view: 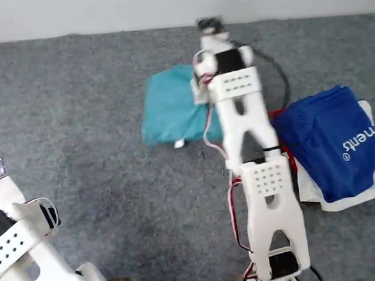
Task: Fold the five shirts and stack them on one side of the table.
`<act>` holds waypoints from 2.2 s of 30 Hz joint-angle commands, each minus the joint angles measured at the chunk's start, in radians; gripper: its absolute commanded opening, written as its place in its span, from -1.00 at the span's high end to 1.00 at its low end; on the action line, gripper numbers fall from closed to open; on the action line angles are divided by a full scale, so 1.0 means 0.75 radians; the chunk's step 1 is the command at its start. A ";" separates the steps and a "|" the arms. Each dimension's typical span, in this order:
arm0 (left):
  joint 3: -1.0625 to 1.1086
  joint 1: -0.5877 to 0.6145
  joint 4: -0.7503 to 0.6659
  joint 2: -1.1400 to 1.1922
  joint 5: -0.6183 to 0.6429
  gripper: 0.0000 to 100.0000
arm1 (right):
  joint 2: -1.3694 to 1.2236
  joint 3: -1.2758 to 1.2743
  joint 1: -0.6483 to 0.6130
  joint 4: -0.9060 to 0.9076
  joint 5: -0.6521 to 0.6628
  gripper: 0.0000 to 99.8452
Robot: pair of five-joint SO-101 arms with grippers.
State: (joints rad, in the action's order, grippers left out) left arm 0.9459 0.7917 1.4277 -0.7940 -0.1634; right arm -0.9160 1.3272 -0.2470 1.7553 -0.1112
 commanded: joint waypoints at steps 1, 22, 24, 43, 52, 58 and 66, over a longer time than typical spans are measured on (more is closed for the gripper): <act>0.003 -0.006 -0.020 -0.014 -0.002 0.68 | 0.240 0.057 0.091 0.056 -0.016 0.98; 0.003 -0.008 -0.020 -0.014 -0.002 0.68 | 0.856 -0.421 0.459 0.052 -0.020 0.98; 0.003 -0.008 -0.020 -0.014 -0.002 0.68 | 0.881 -0.415 0.459 0.052 -0.020 0.98; 0.003 -0.008 -0.020 -0.014 -0.002 0.68 | 1.118 -0.726 0.862 0.054 -0.012 0.98; 0.003 -0.008 -0.020 -0.014 -0.002 0.68 | 1.153 -1.076 1.093 0.050 0.153 0.98; 0.003 -0.008 -0.020 -0.014 -0.002 0.68 | 1.153 -1.242 1.214 0.042 0.344 0.98; 0.003 -0.008 -0.020 -0.014 -0.002 0.68 | 1.155 -1.723 1.359 -0.199 0.462 0.98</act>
State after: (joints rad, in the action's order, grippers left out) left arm 0.9459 0.7917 1.4262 -0.7940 -0.1634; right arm -0.1059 0.1335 0.7365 1.6771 0.2110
